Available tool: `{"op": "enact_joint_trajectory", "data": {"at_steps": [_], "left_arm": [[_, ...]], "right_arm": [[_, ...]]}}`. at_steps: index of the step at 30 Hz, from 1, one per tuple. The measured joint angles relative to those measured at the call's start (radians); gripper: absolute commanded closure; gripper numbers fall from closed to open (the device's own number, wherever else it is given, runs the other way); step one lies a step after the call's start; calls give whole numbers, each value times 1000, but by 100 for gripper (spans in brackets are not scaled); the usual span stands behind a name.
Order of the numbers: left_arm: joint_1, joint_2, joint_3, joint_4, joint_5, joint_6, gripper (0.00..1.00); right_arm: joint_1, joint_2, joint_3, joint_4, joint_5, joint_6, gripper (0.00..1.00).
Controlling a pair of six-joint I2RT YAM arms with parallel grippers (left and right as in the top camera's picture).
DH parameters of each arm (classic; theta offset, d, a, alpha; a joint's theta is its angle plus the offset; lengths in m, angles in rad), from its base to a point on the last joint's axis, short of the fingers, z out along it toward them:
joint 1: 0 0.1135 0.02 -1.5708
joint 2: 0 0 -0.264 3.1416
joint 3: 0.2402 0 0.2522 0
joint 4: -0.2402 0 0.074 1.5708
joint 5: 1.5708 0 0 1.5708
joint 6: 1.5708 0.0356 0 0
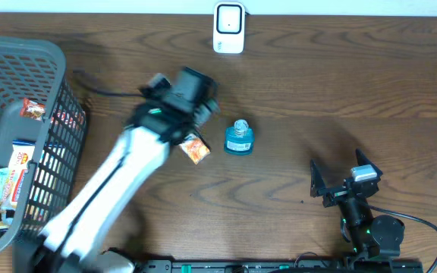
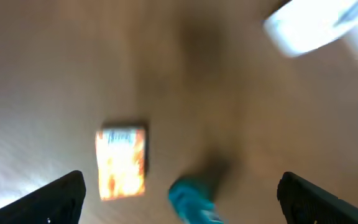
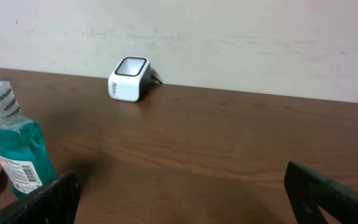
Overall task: Scan the item barcode
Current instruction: 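Move the Kleenex pack past the scanner and place it on the table, then reach into the basket and grasp the yellow snack bag with the left gripper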
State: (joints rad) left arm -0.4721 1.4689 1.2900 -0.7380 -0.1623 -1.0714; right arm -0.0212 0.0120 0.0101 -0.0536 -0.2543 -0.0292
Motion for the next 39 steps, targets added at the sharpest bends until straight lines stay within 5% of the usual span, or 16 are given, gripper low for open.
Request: {"op": "enact_joint_trajectory", "data": {"at_steps": [8,13,23,33,39], "left_arm": [[323,-361,63,-10,-118,301,1],[613,-462,72,-89,-159,350,0],[1048,-288,74,-304,-146,103,0],[1124,-14,74,-259,80,3,1],[1177,91,74,-306,106,-240,0]], "right_arm": [[0,0,0,0,0,0,1],[0,0,0,0,0,0,1],[0,0,0,0,0,0,1],[0,0,0,0,0,0,1],[0,0,0,0,0,0,1]]}}
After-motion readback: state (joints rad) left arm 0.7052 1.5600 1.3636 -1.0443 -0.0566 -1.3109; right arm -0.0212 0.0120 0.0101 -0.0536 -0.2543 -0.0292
